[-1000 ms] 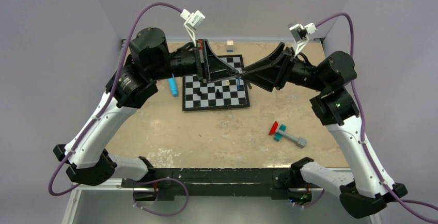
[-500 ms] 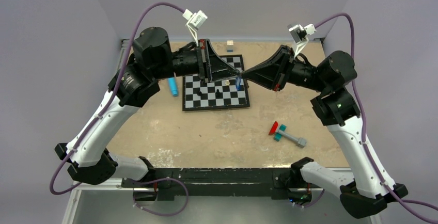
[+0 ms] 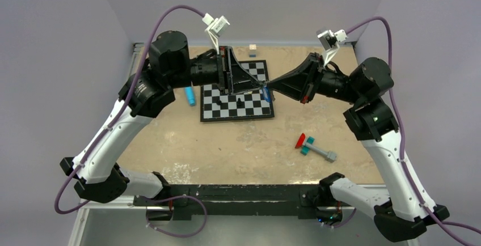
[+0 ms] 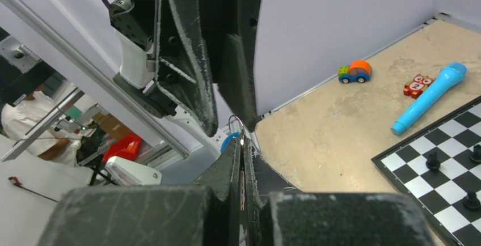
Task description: Remove the keys from the keyring
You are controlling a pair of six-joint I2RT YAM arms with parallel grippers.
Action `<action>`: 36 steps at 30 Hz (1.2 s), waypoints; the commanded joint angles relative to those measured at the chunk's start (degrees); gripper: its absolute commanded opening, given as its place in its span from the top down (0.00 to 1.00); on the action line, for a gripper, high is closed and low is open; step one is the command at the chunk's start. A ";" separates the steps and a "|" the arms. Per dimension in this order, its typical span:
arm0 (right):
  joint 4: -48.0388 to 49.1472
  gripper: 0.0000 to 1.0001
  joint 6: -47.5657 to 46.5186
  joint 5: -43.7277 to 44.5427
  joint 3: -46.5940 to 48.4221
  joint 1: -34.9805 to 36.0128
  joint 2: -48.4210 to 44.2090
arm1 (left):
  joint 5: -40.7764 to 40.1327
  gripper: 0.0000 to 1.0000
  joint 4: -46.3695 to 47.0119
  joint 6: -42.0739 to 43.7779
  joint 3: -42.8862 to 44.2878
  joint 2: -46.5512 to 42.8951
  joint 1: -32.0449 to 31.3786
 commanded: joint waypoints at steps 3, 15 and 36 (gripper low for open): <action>-4.24 1.00 -4.84 1.03 2.42 0.13 -1.23 | -0.62 0.44 -8.15 8.27 6.71 -0.50 0.24; -25.58 1.00 -21.75 4.08 12.29 0.64 2.66 | 2.92 0.54 -33.46 26.36 32.25 13.35 0.22; -32.84 1.00 -29.25 9.62 17.47 8.36 6.38 | 2.56 0.69 -33.62 30.10 28.21 14.75 -2.61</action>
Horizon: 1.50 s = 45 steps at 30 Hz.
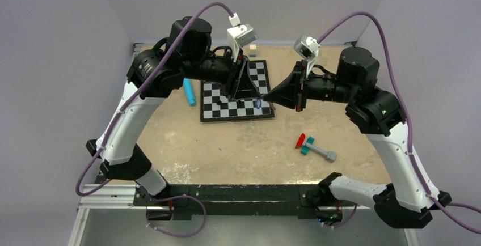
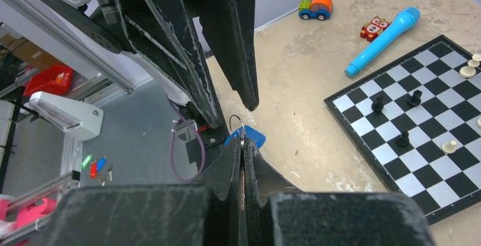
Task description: Remove the keys from the keyring
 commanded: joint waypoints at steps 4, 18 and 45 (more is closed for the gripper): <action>0.22 1.00 -2.23 1.04 2.06 2.16 0.46 | -0.33 0.76 -0.57 1.85 -1.45 -0.72 -1.57; 13.38 1.00 5.37 1.81 -5.99 2.71 -3.86 | -3.96 1.00 8.22 -4.75 -10.54 -7.25 -1.70; 31.27 1.00 14.75 3.68 -13.85 2.87 -7.33 | -6.72 0.95 29.28 -18.03 -25.69 -14.74 -4.42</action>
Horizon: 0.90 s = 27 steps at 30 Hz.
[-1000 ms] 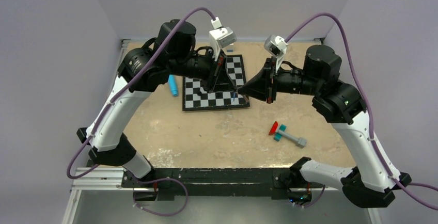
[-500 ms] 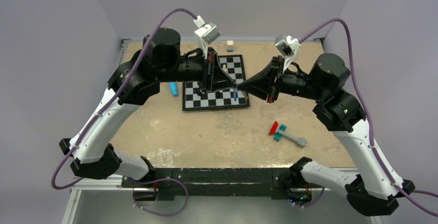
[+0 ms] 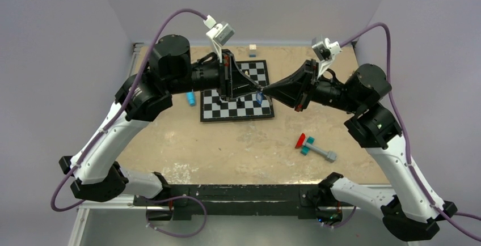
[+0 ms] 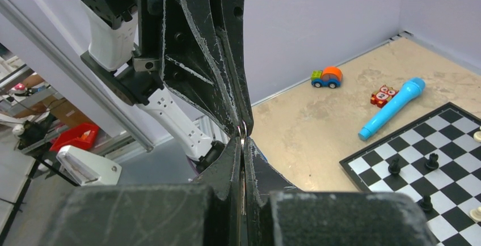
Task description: Remove the keys from the keyring
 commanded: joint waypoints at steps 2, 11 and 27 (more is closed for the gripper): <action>4.84 1.00 0.61 0.92 -0.07 0.50 -0.21 | 2.50 0.82 1.02 0.44 1.38 1.14 -1.59; -0.48 1.00 -2.57 1.42 0.73 0.49 -0.98 | 0.27 0.46 -10.03 9.79 7.33 0.71 -1.53; -14.34 1.00 -9.79 -6.36 9.74 0.57 5.04 | -1.46 0.57 -25.52 20.36 22.13 8.45 -1.53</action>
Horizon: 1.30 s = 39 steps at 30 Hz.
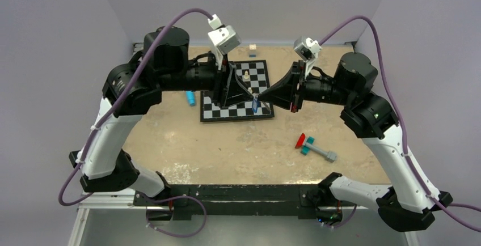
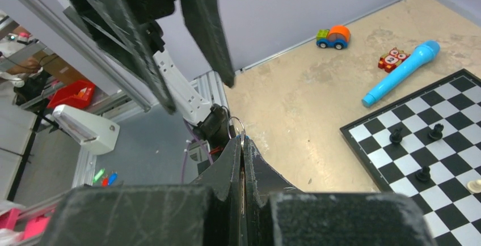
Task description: Remove the keys from the keyring
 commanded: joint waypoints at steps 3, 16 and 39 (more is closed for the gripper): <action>-1.31 1.00 -1.75 -3.01 3.08 0.29 0.22 | -0.66 0.57 -2.52 2.66 0.66 2.29 -0.09; -0.75 1.00 -1.70 -3.15 3.00 0.57 0.55 | 1.12 0.79 -1.86 2.15 0.77 3.49 -0.13; 17.75 1.00 9.24 2.11 -6.15 0.66 -4.21 | 0.82 1.00 15.40 -10.37 -13.28 -3.50 -0.11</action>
